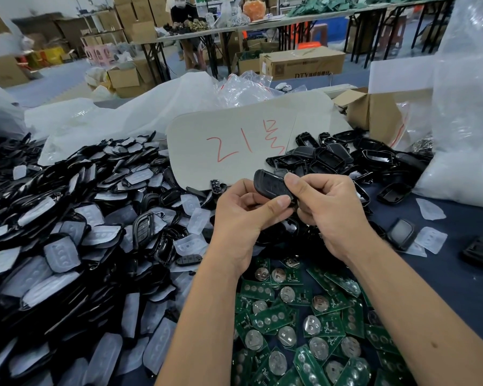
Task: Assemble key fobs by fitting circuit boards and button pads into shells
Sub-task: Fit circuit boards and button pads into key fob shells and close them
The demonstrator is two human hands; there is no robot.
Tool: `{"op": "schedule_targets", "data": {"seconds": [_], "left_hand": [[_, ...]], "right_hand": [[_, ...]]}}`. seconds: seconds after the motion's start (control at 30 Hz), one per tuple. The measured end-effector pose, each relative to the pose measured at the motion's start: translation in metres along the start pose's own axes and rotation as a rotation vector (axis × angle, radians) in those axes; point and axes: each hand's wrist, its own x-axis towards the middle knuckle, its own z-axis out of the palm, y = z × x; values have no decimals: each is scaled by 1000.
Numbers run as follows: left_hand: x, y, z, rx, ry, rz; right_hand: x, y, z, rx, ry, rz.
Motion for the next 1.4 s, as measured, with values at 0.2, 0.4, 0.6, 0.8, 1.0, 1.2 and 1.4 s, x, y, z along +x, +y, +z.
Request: {"op": "schedule_targets", "data": {"seconds": [0.2,0.4,0.6,0.8,1.0,1.2,1.4], "left_hand": [[4,0,-3,2,135,-26],[5,2,-8,41,163,10],[4,3,-9,67,170,40],[4,5,-10,81,152,57],[2,7,-9,41,142,26],[2,7,-5,35,192,-11],[5,5,-5,21,275,-56]], "right_hand": [[2,3,-2,-51,89,12],[4,6,-7,-164,78,-61],[4,6,-9,-280,45,-163],[4,5,-11,-364,46,-199],[1,1,-8,-393,51,-207],[-1,0,-5,-326,28,-138],[-4,0,-3,-413,-97,-160]]}}
